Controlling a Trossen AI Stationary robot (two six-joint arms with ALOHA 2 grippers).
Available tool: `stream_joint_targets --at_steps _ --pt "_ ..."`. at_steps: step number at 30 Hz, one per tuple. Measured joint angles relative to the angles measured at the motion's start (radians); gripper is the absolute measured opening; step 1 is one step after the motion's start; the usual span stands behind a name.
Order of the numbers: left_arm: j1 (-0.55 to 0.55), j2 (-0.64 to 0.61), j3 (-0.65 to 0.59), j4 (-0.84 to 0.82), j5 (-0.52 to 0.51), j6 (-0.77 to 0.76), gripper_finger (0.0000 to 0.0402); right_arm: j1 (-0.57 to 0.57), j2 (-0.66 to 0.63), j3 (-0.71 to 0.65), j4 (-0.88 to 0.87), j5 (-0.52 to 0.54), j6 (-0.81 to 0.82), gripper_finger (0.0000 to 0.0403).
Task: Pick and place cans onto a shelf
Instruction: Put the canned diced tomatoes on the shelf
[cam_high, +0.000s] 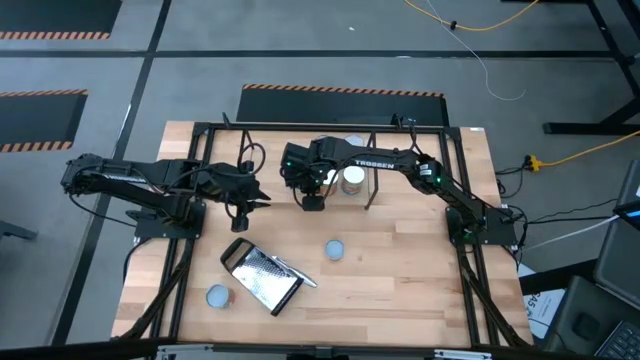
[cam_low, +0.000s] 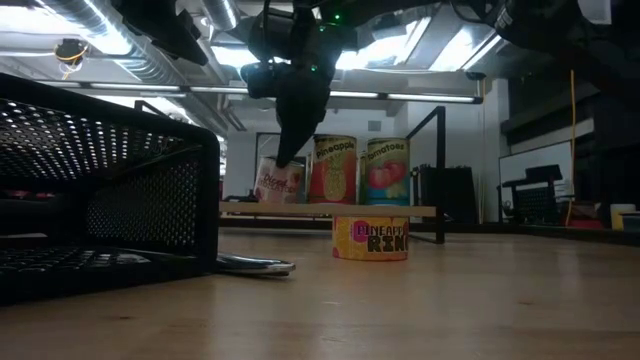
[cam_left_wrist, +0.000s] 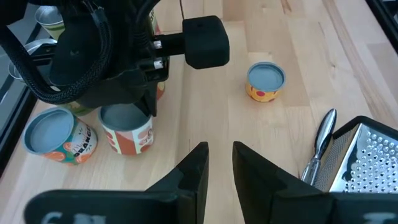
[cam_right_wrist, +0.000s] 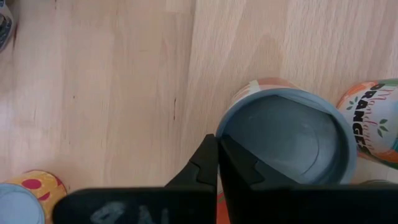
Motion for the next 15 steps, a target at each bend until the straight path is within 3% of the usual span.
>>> stream_joint_targets --at_steps 10,15 --pt "0.0 0.0 0.0 0.0 0.0 0.0 0.0066 0.0 0.001 0.003 0.004 0.001 0.0 0.001" --pt "0.0 0.0 0.0 0.0 0.0 0.0 0.0066 0.0 0.002 0.003 0.006 0.002 0.0 0.0035"
